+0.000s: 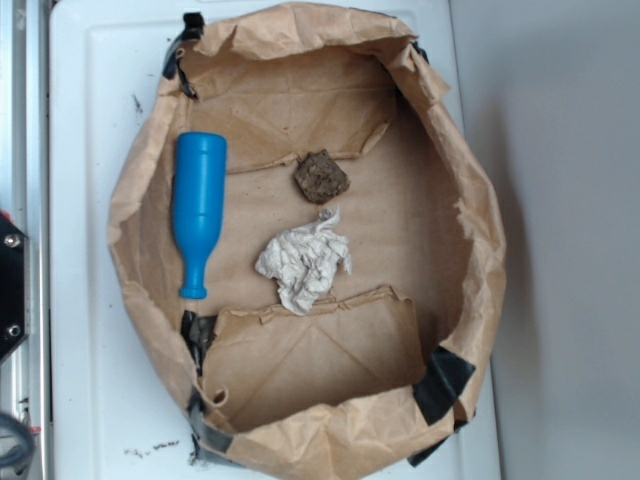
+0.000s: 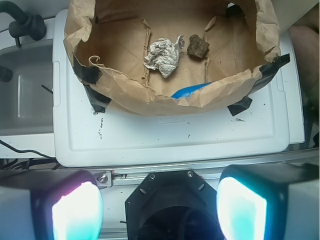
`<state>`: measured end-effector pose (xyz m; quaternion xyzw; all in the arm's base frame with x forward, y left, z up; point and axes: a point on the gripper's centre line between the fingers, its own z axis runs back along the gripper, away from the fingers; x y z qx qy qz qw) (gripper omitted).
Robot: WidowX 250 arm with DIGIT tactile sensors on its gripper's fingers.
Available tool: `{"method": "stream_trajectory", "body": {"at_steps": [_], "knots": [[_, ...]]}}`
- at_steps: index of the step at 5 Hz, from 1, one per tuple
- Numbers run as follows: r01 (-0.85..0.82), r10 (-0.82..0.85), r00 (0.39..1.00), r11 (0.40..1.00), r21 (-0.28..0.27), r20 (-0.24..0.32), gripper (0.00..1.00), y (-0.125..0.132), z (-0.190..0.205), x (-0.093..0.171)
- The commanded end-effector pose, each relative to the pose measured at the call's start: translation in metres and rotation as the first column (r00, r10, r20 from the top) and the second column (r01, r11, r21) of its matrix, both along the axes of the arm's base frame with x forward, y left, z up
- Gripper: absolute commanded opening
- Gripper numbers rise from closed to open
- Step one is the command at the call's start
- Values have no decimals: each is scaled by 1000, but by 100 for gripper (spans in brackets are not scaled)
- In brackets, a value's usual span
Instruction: Grab the white paper.
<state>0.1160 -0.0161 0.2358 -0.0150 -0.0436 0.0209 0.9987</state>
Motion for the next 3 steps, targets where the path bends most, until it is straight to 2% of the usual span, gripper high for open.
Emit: {"method": "stream_trajectory", "body": {"at_steps": [1, 2, 3], "knots": [[0, 0, 1000, 1000, 0, 0, 100, 0, 0, 0], [143, -143, 984, 990, 10, 107, 100, 0, 0, 50], [264, -262, 959, 965, 0, 108, 100, -7, -8, 87]]}}
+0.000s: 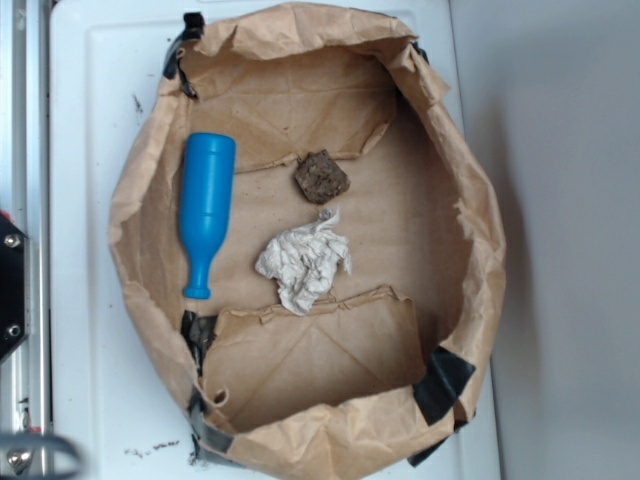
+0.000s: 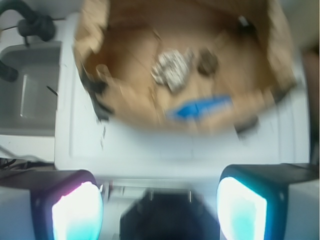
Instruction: Grab the white paper.
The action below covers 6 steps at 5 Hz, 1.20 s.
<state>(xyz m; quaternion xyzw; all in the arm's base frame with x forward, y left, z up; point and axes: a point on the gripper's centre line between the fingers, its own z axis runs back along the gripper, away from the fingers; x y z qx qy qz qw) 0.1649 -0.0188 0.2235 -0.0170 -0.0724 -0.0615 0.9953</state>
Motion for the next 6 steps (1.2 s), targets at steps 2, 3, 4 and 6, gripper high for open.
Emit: {"method": "stream_trajectory", "body": {"at_steps": [2, 3, 4, 6], "knots": [[248, -245, 968, 968, 43, -53, 100, -4, -71, 99], [297, -293, 953, 953, 50, -83, 100, 3, -112, 109], [357, -354, 931, 934, 26, -94, 100, 1, -146, 100], [424, -416, 899, 905, 33, -140, 100, -17, -206, 97]]}}
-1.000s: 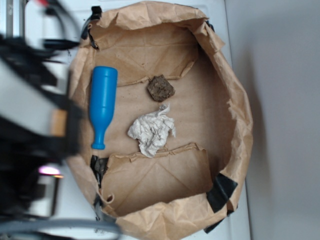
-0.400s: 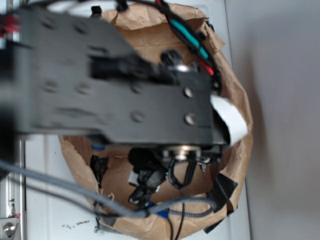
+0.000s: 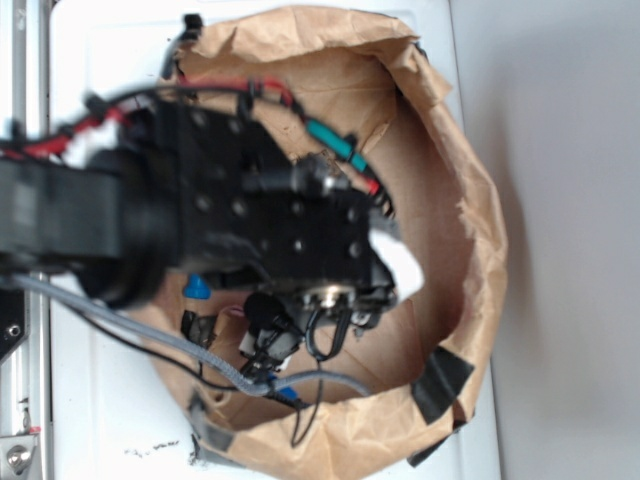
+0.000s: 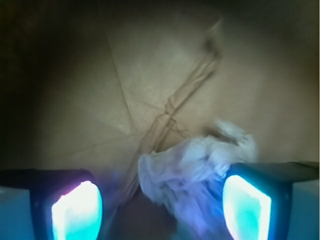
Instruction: Grab the white paper.
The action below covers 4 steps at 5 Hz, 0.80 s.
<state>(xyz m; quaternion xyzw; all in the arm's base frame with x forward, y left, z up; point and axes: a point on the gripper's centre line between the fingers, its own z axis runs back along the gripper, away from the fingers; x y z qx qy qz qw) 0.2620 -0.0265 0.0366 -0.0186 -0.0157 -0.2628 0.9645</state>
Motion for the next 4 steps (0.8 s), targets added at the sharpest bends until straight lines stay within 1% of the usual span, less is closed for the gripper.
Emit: {"method": "stream_trajectory", "body": {"at_steps": [1, 2, 3, 4], "knots": [[43, -43, 999, 999, 27, -19, 0, -10, -14, 2], [70, -70, 997, 998, -3, -16, 0, -10, -5, 1], [71, -70, 997, 996, -47, 19, 0, -5, 10, 2], [75, -62, 992, 991, -113, 114, 0, 0, 52, 1]]}}
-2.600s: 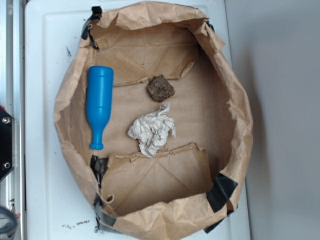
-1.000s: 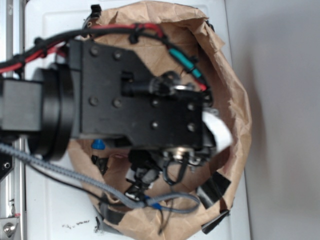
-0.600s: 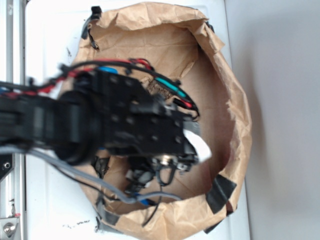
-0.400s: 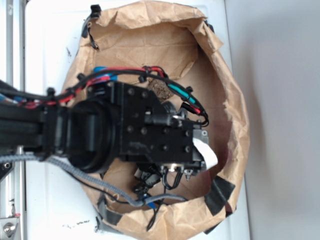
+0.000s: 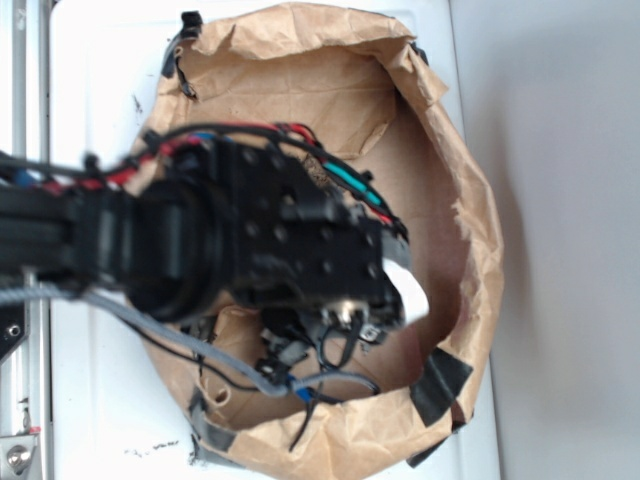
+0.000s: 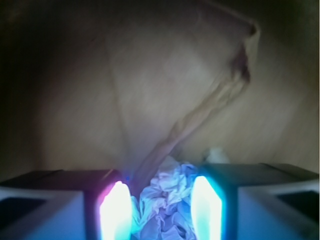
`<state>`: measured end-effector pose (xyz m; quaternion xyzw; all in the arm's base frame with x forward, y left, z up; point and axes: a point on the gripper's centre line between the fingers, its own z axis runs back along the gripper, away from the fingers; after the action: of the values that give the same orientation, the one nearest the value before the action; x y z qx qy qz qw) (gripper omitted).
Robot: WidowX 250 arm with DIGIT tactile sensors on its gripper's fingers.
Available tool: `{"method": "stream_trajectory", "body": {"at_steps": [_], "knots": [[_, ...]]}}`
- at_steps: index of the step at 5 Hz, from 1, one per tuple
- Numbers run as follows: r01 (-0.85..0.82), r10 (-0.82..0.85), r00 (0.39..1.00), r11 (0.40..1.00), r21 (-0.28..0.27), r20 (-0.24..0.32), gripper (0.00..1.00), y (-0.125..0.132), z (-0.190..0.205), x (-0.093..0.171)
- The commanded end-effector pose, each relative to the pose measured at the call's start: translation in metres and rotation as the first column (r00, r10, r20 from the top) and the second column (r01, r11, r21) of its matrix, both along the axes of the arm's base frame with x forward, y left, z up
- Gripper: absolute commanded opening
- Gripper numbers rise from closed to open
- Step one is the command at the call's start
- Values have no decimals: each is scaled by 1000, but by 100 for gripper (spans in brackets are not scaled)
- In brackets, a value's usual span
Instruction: Grab the white paper.
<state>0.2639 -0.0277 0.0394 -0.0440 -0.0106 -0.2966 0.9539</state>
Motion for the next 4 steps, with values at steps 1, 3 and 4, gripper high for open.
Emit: {"method": "stream_trajectory", "body": {"at_steps": [1, 3, 4], "knots": [[-15, 36, 980, 994, -104, 196, 0, 4, 82, -5], [-78, 106, 981, 982, -171, 163, 100, 39, 111, -2], [-66, 83, 989, 988, -136, 121, 100, 43, 82, 4]]}}
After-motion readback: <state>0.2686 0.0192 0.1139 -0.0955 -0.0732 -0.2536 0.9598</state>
